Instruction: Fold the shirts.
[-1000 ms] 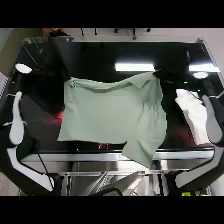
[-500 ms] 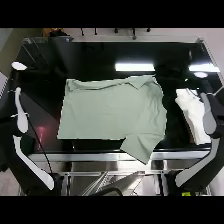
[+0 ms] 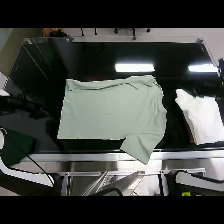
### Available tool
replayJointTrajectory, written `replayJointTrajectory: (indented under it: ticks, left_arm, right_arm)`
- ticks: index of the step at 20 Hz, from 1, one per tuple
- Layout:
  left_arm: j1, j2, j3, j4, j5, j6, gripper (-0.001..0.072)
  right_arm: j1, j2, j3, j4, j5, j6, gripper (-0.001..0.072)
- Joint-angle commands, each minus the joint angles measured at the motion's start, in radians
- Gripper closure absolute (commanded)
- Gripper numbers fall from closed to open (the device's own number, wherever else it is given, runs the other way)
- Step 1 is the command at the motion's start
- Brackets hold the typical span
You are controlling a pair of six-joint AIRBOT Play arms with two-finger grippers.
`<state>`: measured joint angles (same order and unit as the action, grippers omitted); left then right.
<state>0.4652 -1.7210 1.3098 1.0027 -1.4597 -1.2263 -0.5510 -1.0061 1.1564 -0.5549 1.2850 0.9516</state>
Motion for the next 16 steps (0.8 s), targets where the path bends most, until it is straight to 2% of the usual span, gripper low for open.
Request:
replayJointTrajectory:
  ticks: [1, 3, 4, 6, 8, 9, 11, 12, 16]
  left_arm:
    - [0.032, 0.05, -0.249, 0.093, 0.016, 0.021, 0.0046]
    - [0.016, 0.05, -0.313, 0.069, 0.028, 0.053, 0.0047]
    - [0.004, 0.05, -0.336, 0.047, 0.04, 0.074, 0.0047]
    - [-0.032, 0.05, -0.36, 0.013, 0.086, 0.097, 0.0051]
    - [-0.072, 0.049, -0.344, -0.005, 0.101, 0.1, 0.0271]
    - [-0.091, 0.05, -0.33, -0.01, 0.086, 0.1, 0.0339]
    - [-0.133, 0.05, -0.302, -0.008, 0.052, 0.1, 0.0371]
    - [-0.152, 0.05, -0.29, -0.006, 0.049, 0.103, 0.0681]
    - [-0.182, 0.05, -0.264, -0.008, 0.087, 0.107, 0.0688]
  right_arm:
    - [-0.092, 0.21, -0.3, -0.045, 0.023, 0.067, 0.0405]
    - [-0.122, 0.276, -0.419, -0.092, 0.025, 0.116, 0.0398]
    - [-0.122, 0.298, -0.471, -0.116, 0.023, 0.124, 0.0307]
    - [-0.121, 0.312, -0.554, -0.119, 0.024, 0.12, 0.0298]
    - [-0.121, 0.306, -0.619, -0.127, 0.021, 0.118, 0.0298]
    - [-0.12, 0.3, -0.644, -0.136, 0.014, 0.113, 0.0298]
    - [-0.12, 0.288, -0.673, -0.169, -0.016, 0.106, 0.0298]
    - [-0.12, 0.28, -0.677, -0.179, -0.035, 0.097, 0.0298]
    - [-0.12, 0.207, -0.678, -0.186, -0.127, 0.069, 0.0298]
